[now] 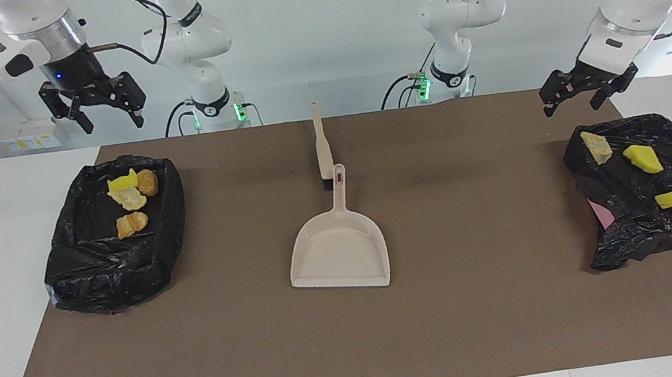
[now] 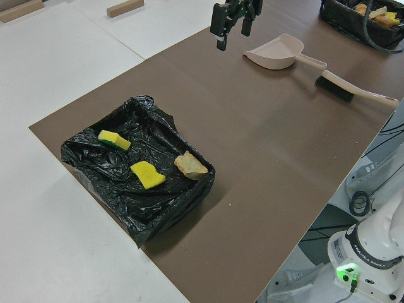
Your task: Sweep and dump trash in bin
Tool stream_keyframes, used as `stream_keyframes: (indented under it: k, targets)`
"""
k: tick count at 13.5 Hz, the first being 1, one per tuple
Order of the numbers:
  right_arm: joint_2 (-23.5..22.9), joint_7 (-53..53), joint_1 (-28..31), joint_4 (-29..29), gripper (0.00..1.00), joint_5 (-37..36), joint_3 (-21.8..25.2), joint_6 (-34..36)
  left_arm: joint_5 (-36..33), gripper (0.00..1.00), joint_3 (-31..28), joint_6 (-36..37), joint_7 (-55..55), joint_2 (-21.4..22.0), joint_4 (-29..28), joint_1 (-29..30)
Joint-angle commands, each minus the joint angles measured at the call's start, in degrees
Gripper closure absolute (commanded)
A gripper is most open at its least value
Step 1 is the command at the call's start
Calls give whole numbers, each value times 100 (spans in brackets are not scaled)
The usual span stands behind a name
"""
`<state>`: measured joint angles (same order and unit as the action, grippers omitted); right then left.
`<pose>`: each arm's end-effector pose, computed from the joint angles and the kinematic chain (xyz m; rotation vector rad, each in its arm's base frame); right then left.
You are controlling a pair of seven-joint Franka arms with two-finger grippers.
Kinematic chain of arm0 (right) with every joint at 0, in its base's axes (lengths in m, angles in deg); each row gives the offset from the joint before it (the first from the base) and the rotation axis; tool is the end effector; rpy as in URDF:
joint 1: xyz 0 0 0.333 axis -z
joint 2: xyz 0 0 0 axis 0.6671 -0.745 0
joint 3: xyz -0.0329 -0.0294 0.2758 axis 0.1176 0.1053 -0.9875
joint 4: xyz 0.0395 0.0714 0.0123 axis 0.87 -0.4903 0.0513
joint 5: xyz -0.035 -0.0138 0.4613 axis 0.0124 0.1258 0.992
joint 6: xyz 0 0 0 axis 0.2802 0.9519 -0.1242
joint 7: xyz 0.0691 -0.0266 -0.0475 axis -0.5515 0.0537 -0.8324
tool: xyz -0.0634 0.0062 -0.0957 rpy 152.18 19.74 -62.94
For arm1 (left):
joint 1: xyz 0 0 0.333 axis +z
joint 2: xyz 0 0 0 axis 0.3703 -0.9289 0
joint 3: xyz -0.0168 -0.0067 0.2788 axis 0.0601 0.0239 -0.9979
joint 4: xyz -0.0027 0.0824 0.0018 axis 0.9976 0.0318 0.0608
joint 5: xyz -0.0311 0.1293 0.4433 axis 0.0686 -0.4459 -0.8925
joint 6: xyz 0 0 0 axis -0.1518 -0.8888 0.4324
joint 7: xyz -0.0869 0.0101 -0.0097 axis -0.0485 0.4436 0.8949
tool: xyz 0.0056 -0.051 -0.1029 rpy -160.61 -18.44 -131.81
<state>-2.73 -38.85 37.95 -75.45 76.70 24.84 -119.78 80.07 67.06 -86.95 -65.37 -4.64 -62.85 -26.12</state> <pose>0.5860 -0.0233 0.6331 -3.1303 0.0707 -0.0298 0.6252 -0.0123 0.5602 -3.1161 0.1968 0.0972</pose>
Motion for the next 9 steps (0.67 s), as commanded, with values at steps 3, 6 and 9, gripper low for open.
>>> stream_keyframes:
  k: [3, 6, 9]
  targets:
    - [77, -72, 12, -72, 0, -57, -15, -50, -74, 0, -88, 22, -122, 128, -60, 9]
    - [77, -72, 12, -72, 0, -57, -16, -50, -74, 0, -79, 67, -103, 234, -77, -26]
    - [77, -72, 12, -72, 0, -57, -15, -50, -74, 0, -70, 180, -191, 365, -227, -62]
